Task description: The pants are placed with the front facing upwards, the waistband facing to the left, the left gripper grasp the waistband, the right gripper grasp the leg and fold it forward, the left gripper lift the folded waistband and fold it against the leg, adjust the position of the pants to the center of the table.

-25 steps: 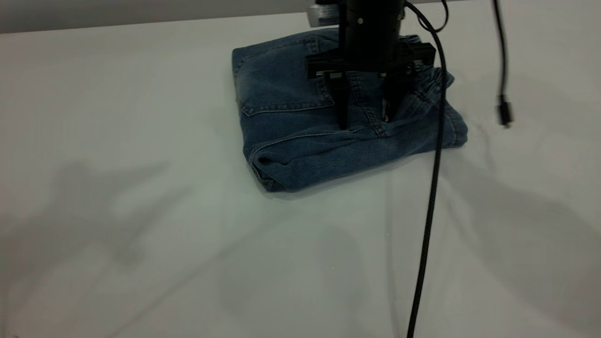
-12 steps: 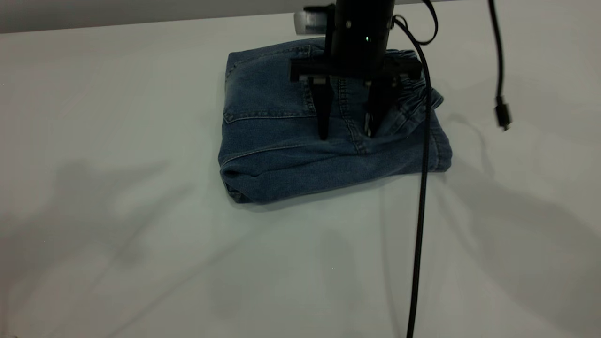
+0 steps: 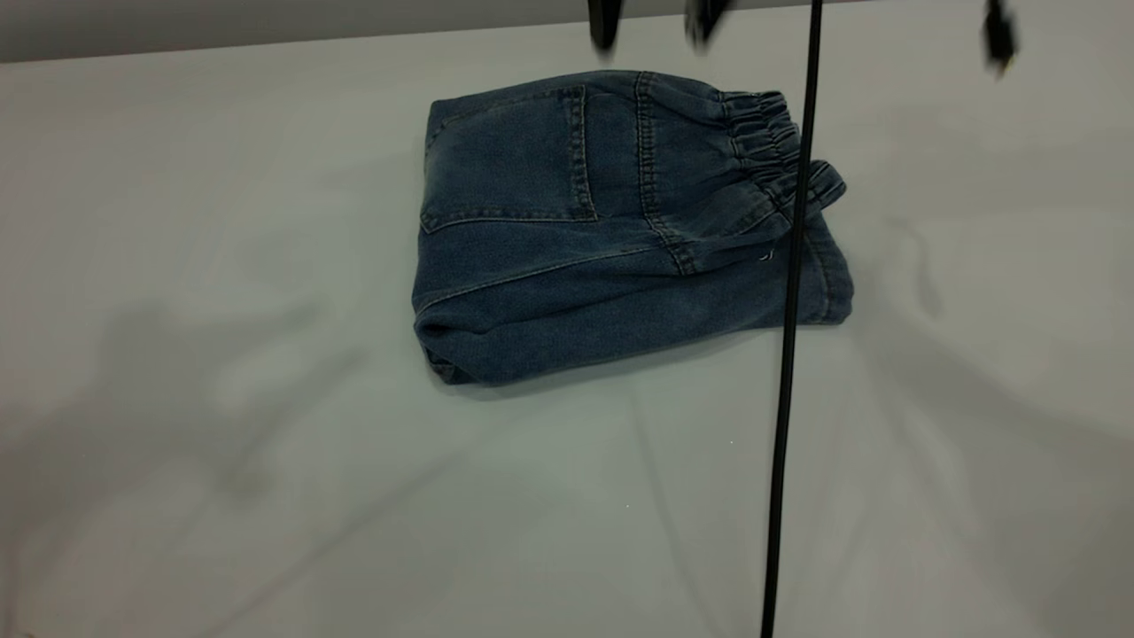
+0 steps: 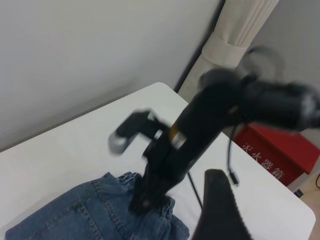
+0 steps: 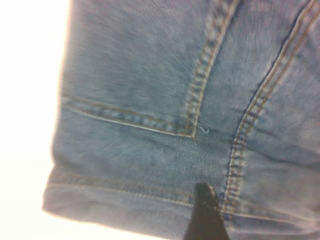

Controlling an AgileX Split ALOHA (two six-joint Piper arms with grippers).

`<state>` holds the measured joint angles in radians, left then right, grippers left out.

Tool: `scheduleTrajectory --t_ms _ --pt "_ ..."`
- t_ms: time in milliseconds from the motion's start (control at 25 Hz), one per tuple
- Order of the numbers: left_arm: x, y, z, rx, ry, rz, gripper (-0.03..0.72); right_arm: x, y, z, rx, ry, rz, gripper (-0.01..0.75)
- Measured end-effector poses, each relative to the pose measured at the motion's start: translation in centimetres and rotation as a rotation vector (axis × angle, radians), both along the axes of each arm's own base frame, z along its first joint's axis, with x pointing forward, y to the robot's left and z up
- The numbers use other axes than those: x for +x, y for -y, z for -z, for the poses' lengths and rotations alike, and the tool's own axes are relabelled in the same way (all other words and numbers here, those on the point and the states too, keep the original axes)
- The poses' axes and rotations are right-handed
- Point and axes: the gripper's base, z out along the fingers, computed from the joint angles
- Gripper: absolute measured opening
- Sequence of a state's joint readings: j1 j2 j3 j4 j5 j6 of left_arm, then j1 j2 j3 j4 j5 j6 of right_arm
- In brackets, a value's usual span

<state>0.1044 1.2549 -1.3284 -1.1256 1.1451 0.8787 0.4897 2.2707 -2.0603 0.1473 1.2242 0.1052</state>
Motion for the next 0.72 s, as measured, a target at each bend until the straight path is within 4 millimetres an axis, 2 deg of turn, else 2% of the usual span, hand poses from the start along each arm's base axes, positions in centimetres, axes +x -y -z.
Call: scheduleTrajectory --t_ms 160,240,360,520,640,720 --pt "-1.1 0.1 -0.6 0.016 0.023 0.013 0.424 -1.9 1.0 -7.8 0.055 0.171 -0.100 0.438" --pt "-2.0 0.1 -1.0 0.049 0.050 0.007 0.424 -3.6 1.9 -12.1 0.086 0.265 -0.132 0.438" --pt "-3.5 -0.1 -1.7 0.125 0.101 -0.027 0.424 -6.8 3.6 -17.0 0.119 0.366 -0.156 0.431" --pt "-5.7 -0.5 -2.3 0.214 0.128 -0.081 0.424 -12.1 6.4 -21.4 0.142 0.458 -0.187 0.413" --pt "-7.4 -0.8 -2.3 0.265 0.130 -0.135 0.424 -16.4 8.7 -23.5 0.158 0.508 -0.195 0.402" --pt "-8.4 -0.9 -2.1 0.270 0.137 -0.176 0.424 -19.2 10.3 -24.1 0.166 0.531 -0.196 0.398"
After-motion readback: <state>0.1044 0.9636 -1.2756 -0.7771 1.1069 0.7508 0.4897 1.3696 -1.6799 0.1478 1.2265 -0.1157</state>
